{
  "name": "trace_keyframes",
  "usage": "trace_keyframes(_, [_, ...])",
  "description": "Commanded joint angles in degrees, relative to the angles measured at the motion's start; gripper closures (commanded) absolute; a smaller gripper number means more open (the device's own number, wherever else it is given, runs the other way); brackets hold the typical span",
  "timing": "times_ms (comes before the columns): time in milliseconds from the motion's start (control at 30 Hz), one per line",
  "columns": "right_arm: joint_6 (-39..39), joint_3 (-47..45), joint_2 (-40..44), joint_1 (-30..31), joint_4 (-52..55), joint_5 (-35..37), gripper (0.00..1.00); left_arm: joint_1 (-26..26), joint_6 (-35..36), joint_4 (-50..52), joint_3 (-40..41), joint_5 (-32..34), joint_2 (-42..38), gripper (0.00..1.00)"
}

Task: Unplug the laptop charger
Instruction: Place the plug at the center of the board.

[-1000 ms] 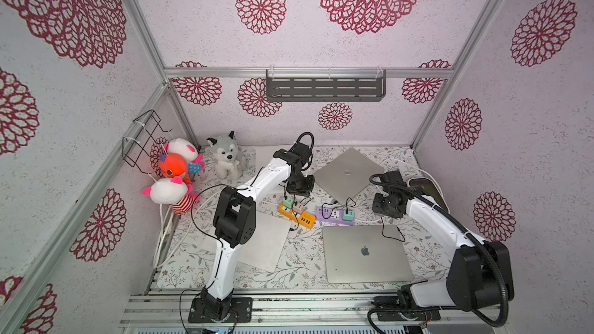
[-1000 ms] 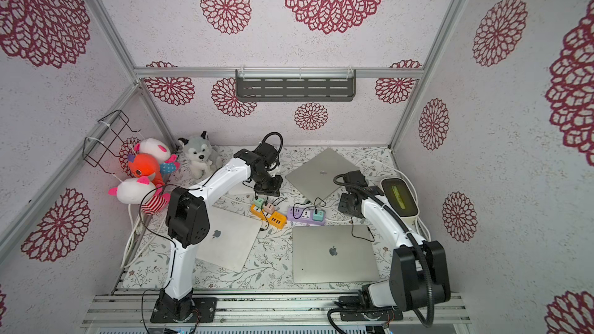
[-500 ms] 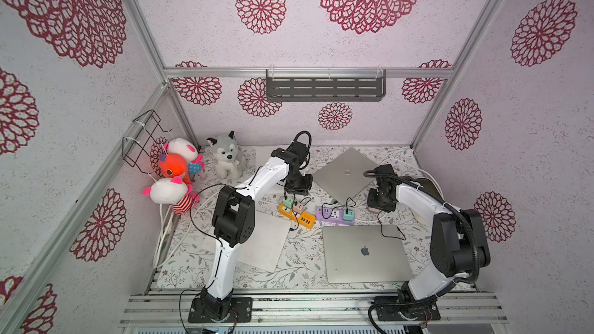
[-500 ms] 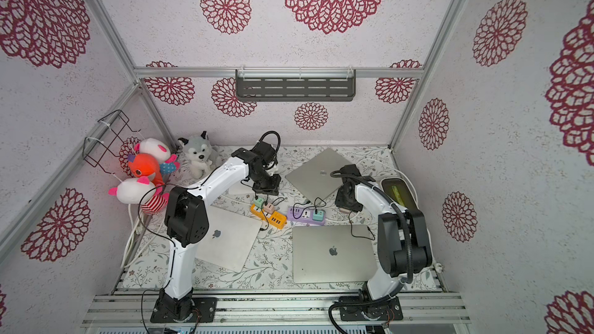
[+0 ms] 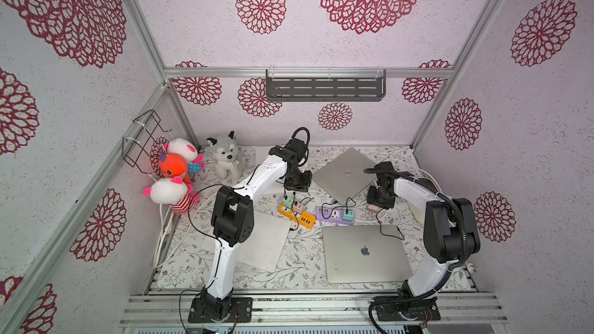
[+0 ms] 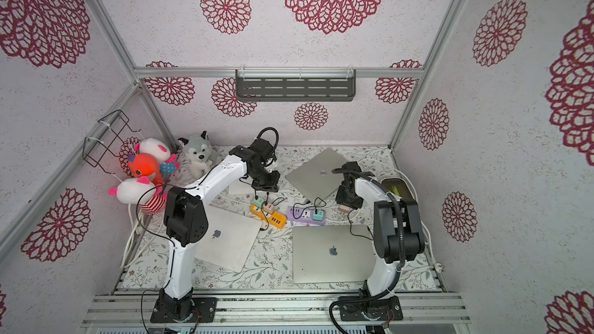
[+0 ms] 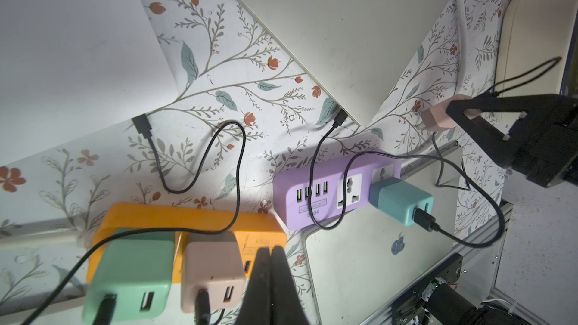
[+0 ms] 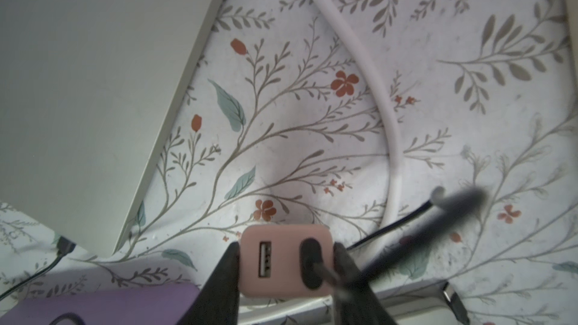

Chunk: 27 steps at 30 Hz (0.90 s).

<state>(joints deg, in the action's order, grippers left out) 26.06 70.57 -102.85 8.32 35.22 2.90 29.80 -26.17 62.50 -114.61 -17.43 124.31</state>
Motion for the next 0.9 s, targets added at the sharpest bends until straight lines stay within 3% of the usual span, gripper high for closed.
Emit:
trace_keyframes(0, [-1.19,2.17,-3.5,-0.62,1.43,-1.14,0.57,-0.63,0.16,0.52,-1.67,-0.42,0.23,1.0])
trace_keyframes(133, [-1.36,6.06,-7.34,-0.93,1.62,-1.47,0.51,-0.8,0.0,0.56,-1.89,-0.63,0.37,1.0])
trace_keyframes(233, [-1.54,9.49,-9.73,-1.26,3.5,-1.58,0.37,-0.8,-0.27,0.82,-2.02,-0.68,0.43,1.0])
trace_keyframes(367, [-0.93,10.91,-6.6,-0.9,4.59,-0.8,0.22,-0.79,-0.55,1.24,-2.28,-0.52,0.0,1.0])
trace_keyframes(700, [1.91,8.83,11.36,3.93,6.59,4.04,0.21,-0.53,-1.02,0.97,-1.76,0.45,-1.09,1.0])
trace_keyframes(867, [8.51,7.69,14.05,6.95,3.01,2.84,0.22,-0.18,0.91,2.26,-5.86,1.43,1.04,0.84])
